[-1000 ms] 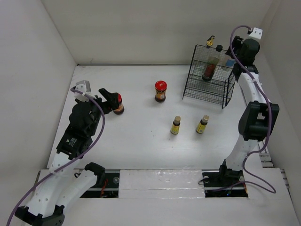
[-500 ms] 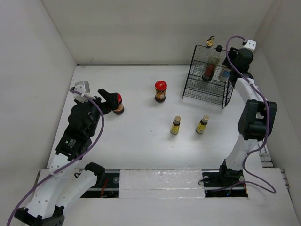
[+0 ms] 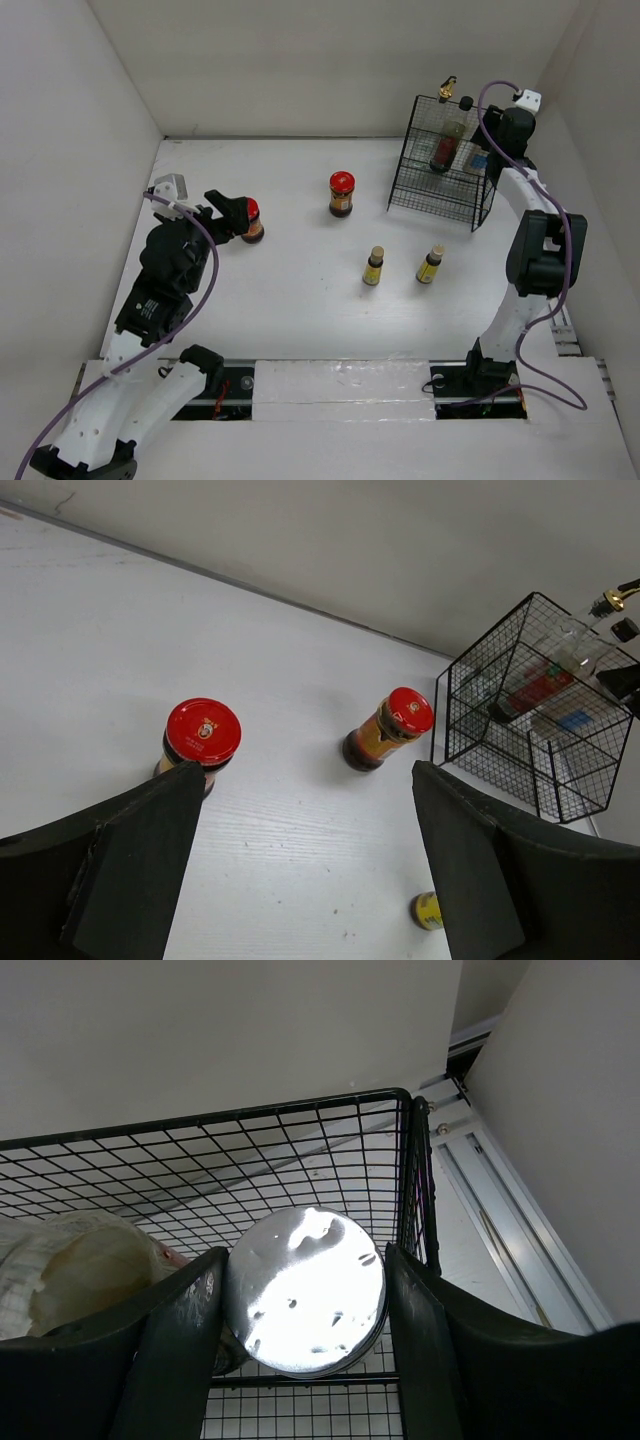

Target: Organize the condiment bottles

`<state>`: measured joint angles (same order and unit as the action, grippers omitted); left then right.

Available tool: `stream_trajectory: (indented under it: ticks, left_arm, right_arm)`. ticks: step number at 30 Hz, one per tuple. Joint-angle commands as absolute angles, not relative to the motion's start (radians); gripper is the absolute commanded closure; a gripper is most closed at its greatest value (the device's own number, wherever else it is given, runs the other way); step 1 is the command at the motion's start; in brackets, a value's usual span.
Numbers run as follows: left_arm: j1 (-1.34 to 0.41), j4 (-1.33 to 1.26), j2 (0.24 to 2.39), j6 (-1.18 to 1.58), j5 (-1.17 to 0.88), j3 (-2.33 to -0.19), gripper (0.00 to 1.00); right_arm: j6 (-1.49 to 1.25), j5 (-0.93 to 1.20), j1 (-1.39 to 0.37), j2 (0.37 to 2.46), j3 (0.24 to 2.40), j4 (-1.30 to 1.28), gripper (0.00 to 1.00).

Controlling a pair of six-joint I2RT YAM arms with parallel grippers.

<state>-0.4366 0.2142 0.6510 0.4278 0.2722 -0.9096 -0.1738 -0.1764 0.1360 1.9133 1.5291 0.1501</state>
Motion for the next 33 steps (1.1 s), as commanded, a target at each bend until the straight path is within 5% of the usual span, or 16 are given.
stream_trajectory:
  ticks: [1, 11, 15, 18, 20, 24, 26, 30, 33]
  left_arm:
    - [-0.431, 0.173, 0.640, 0.417, 0.293, -0.928, 0.19]
    - [-0.431, 0.173, 0.629, 0.417, 0.293, -0.928, 0.19]
    - [-0.431, 0.173, 0.629, 0.417, 0.293, -0.928, 0.19]
    - [-0.431, 0.173, 0.638, 0.417, 0.284, -0.928, 0.19]
    - [-0.431, 0.173, 0.638, 0.417, 0.284, -0.928, 0.19]
    - [-0.431, 0.173, 0.638, 0.417, 0.284, -0.928, 0.19]
    - [-0.431, 0.173, 0.638, 0.417, 0.284, -0.928, 0.19]
    - [-0.431, 0.173, 0.649, 0.417, 0.275, -0.928, 0.19]
    - [-0.431, 0.173, 0.649, 0.417, 0.275, -0.928, 0.19]
  right_arm:
    - [-0.184, -0.201, 0.130, 1.810, 1.523, 0.250, 0.34]
    - [-0.184, -0.181, 0.130, 1.695, 1.503, 0.241, 0.21]
    - [-0.184, -0.155, 0.130, 1.637, 1.503, 0.229, 0.23]
    - [-0.149, -0.092, 0.083, 1.583, 1.491, 0.229, 0.49]
    - [-0.134, 0.013, 0.033, 1.556, 1.477, 0.229, 0.83]
    - [-0.065, 0.179, -0.115, 1.502, 1.383, 0.242, 0.95]
    - [-0.026, 0.247, -0.190, 1.503, 1.353, 0.242, 0.88]
    - [0.023, 0.307, -0.381, 1.601, 1.331, 0.200, 0.34]
    - [0.070, 0.218, -0.457, 1.722, 1.399, 0.092, 0.22]
